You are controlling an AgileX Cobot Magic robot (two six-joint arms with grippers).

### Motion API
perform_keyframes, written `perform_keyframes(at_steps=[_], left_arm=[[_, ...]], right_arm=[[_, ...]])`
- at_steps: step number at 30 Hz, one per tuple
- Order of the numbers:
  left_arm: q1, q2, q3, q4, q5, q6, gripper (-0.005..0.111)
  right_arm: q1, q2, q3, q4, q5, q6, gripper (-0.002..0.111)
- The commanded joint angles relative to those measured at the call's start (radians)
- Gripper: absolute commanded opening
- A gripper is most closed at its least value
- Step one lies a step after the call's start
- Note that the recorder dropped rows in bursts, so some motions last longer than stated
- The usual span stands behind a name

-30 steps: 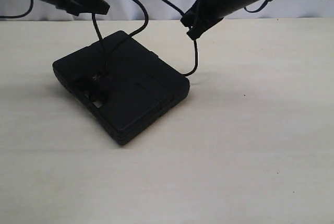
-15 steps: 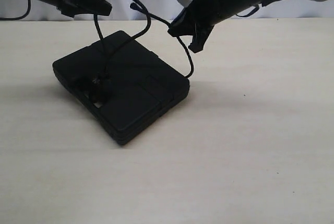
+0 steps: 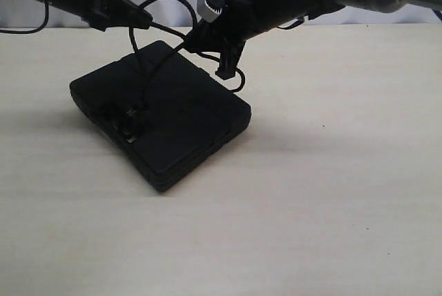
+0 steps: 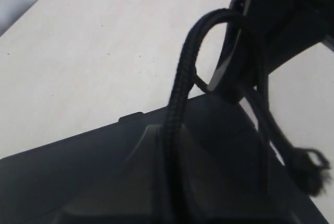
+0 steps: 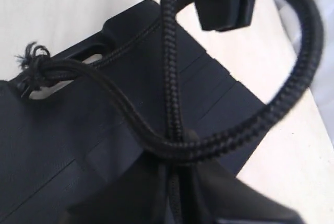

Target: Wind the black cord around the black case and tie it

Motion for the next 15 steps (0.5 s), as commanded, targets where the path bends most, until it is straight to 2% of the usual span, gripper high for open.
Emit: perform_keyframes(at_steps=[1, 2, 3, 4, 6, 10, 15], left_arm=[[-0.002, 0.001, 0.000, -0.010, -0.024, -0.011, 0.013], [-0.002, 0.001, 0.000, -0.015, -0.030, -0.027, 0.026], [-0.002, 0.001, 0.000, -0.015, -0.042, -0.035, 0.032], [-0.002, 0.001, 0.000, -0.015, -0.064, -0.065, 0.045], [0.000, -0.022, 0.000, 0.013, -0.114, -0.120, 0.053], [0.015, -0.120, 0.000, 0.085, -0.174, -0.190, 0.053], [0.021, -0.244, 0.000, 0.100, -0.115, -0.216, 0.052]], right_arm=[[-0.003, -0.004, -0.004, 0.043, -0.003, -0.015, 0.004], [-0.003, -0.004, -0.004, 0.080, 0.002, -0.015, 0.004], [-0.003, -0.004, -0.004, 0.088, 0.004, -0.015, 0.004], [-0.003, -0.004, -0.004, 0.088, 0.004, -0.015, 0.004], [-0.003, -0.004, -0.004, 0.095, -0.002, 0.016, 0.004], [-0.003, -0.004, -0.004, 0.169, 0.000, 0.067, 0.004], [-0.003, -0.004, -0.004, 0.305, 0.039, 0.113, 0.004]])
